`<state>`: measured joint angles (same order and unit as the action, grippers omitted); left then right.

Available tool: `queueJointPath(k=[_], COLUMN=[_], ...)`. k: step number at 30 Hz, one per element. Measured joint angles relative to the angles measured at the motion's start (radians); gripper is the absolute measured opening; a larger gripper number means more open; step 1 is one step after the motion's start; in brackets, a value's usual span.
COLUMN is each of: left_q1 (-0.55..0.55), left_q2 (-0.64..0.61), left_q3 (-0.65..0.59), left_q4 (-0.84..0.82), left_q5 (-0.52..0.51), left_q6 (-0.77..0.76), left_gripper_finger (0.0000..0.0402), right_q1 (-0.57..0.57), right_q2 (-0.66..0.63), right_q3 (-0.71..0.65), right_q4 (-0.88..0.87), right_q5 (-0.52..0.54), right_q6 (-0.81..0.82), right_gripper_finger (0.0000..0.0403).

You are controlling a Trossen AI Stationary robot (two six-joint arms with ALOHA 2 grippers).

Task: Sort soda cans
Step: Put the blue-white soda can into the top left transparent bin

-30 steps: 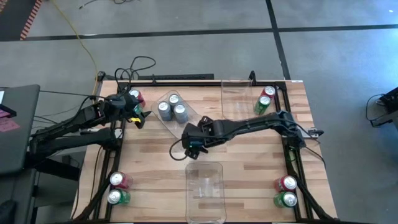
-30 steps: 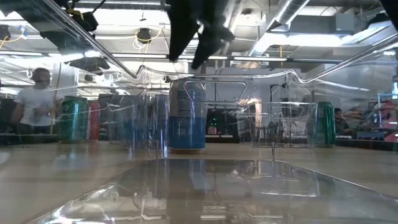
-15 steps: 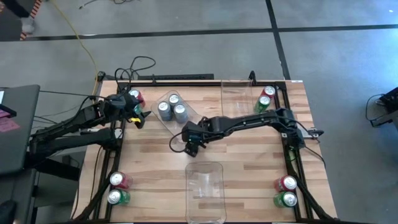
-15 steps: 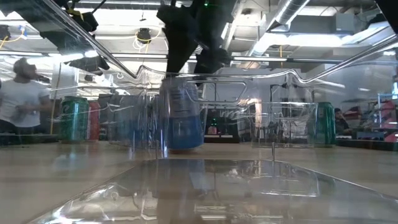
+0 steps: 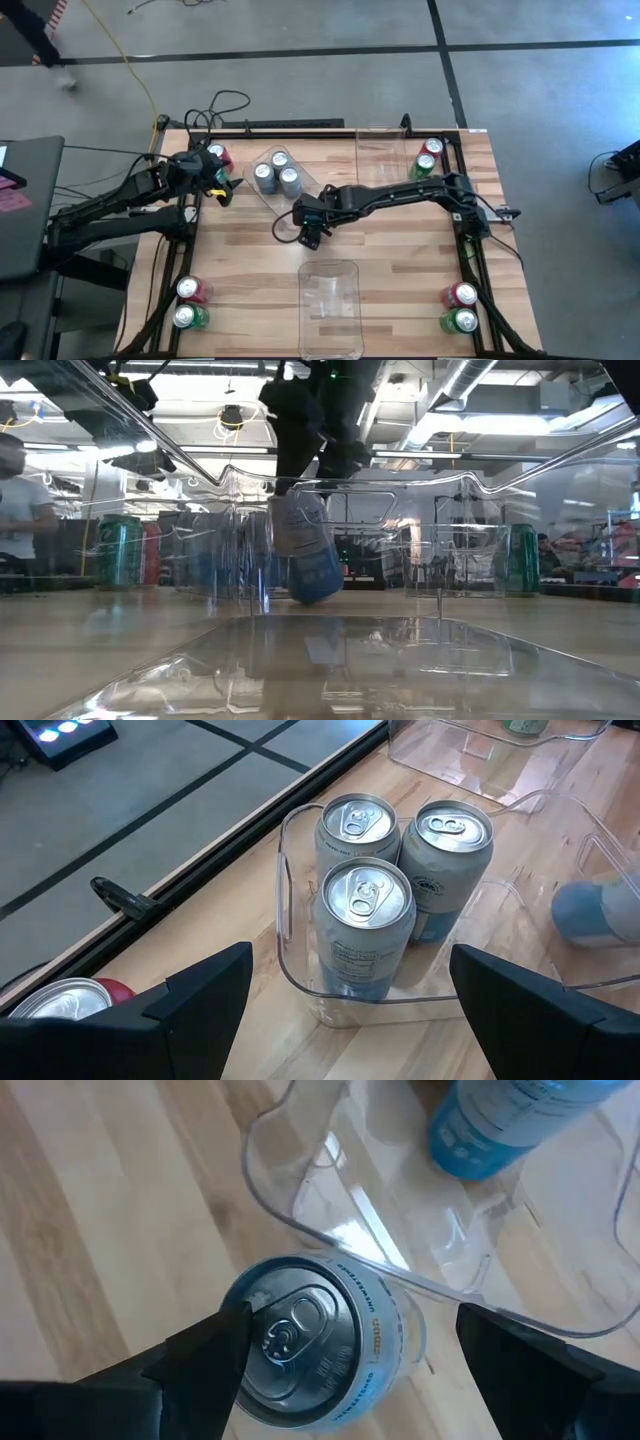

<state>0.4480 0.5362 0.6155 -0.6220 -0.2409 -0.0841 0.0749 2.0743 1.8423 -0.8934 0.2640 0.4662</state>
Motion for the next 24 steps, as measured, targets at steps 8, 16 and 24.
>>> queueJointPath(k=[8,16,24], left_q1=[0.000,0.000,0.000], left_q2=[0.000,0.000,0.000], left_q3=[0.000,0.000,0.000], left_q4=[0.003,0.003,0.002], left_q5=[0.000,0.000,0.000], left_q6=[0.000,0.001,0.000], left_gripper_finger=[0.0333,0.0333,0.0333], right_q1=[-0.016,-0.004,0.083], right_q2=[-0.078,-0.168,-0.115], right_q3=[0.000,0.001,0.002], right_q4=[-0.026,-0.051,-0.056], right_q5=[0.089,0.129,0.016], right_q6=[-0.022,-0.058,-0.241], right_gripper_finger=[0.0370,0.0370,0.0370])
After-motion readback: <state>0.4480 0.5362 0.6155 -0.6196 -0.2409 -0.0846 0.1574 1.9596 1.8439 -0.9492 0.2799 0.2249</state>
